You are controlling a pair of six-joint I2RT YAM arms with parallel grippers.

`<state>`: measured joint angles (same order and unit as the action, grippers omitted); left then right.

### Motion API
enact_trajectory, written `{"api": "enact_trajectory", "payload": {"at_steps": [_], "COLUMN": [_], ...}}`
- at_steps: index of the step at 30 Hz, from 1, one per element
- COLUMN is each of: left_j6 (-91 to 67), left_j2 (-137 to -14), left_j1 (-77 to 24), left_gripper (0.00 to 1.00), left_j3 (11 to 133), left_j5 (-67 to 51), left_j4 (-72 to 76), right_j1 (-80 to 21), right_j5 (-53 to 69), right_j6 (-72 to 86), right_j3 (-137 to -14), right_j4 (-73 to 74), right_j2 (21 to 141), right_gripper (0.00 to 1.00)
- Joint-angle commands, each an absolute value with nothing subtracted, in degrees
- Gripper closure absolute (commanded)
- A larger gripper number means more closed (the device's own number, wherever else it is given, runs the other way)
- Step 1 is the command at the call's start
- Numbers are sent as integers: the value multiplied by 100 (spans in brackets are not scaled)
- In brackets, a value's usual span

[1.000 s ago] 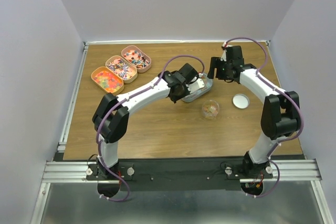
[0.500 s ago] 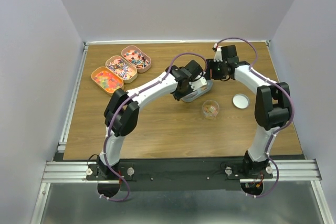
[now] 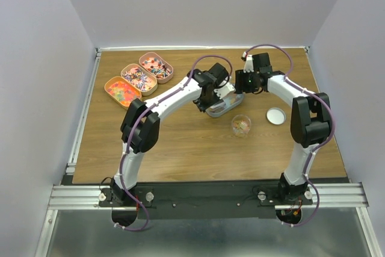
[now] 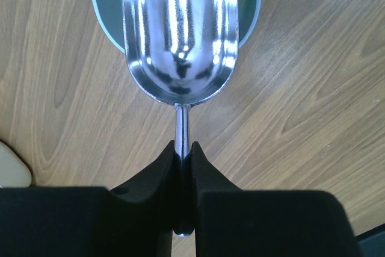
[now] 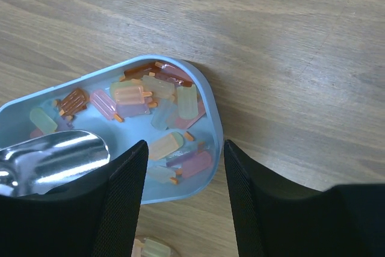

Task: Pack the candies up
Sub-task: Adjust the spatula.

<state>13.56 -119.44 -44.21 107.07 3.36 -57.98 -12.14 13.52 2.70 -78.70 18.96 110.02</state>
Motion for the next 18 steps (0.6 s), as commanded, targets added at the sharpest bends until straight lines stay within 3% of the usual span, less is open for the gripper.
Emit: {"api": "enact_trajectory", "payload": {"at_steps": [1, 12, 18], "left_j6": [1213, 1468, 1512], "left_j2": [-11936, -10733, -10459], "left_j1": [-4316, -3885, -3788], "left_gripper": [100, 100, 100], "left_j3": [10837, 9229, 8798], "left_j5": [-175, -1063, -1503], "left_j4": [-5828, -4272, -3780], "right_j1": [-1178, -1037, -1011], "right_j5": [1221, 2968, 3174], "right_j6": [106, 773, 1353], "right_j3": [-8042, -8007, -7814], "right_j4": [1837, 1802, 1793], "right_j2": [10987, 10266, 10002], "right_gripper": [40, 37, 32]}}
